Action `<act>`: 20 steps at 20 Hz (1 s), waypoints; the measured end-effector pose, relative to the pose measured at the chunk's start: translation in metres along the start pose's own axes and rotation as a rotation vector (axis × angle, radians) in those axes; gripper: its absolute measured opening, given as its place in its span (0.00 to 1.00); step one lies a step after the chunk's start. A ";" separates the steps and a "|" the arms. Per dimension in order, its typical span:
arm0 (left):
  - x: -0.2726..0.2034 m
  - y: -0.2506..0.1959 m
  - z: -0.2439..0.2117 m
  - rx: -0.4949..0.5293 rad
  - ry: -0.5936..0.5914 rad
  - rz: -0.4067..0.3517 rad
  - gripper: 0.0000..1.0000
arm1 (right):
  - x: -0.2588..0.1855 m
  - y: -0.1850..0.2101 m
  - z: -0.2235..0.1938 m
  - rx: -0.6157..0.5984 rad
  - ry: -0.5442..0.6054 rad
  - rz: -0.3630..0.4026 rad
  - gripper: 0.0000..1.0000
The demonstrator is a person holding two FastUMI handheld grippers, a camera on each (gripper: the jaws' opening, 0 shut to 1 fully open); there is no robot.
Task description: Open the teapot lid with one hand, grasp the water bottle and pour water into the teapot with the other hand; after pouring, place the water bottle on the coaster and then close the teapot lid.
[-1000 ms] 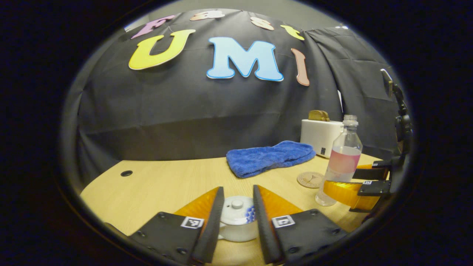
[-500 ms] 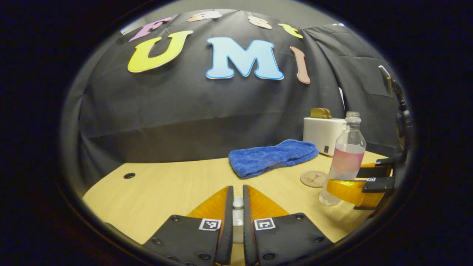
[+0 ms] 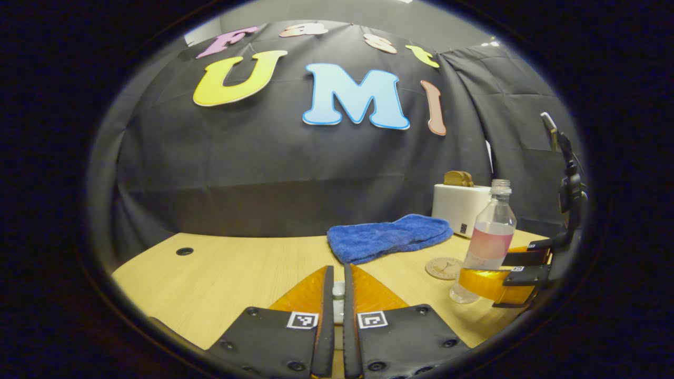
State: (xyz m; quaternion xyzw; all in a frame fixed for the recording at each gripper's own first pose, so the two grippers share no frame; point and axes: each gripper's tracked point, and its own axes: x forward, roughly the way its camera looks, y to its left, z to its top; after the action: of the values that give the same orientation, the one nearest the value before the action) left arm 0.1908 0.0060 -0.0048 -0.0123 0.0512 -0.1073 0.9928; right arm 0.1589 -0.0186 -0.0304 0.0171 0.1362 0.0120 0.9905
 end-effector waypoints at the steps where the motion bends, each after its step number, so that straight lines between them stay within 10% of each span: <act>1: -0.002 0.001 0.003 -0.011 -0.014 -0.002 0.13 | 0.000 0.000 0.000 0.003 0.002 -0.002 0.89; 20: -0.035 0.103 0.000 -0.080 -0.059 0.133 0.13 | 0.006 -0.006 0.000 -0.028 0.021 -0.068 0.77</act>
State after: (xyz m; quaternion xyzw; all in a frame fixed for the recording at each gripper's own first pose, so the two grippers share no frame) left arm 0.1785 0.1140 -0.0050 -0.0518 0.0268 -0.0387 0.9975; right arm 0.1642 -0.0245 -0.0326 -0.0017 0.1471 -0.0194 0.9889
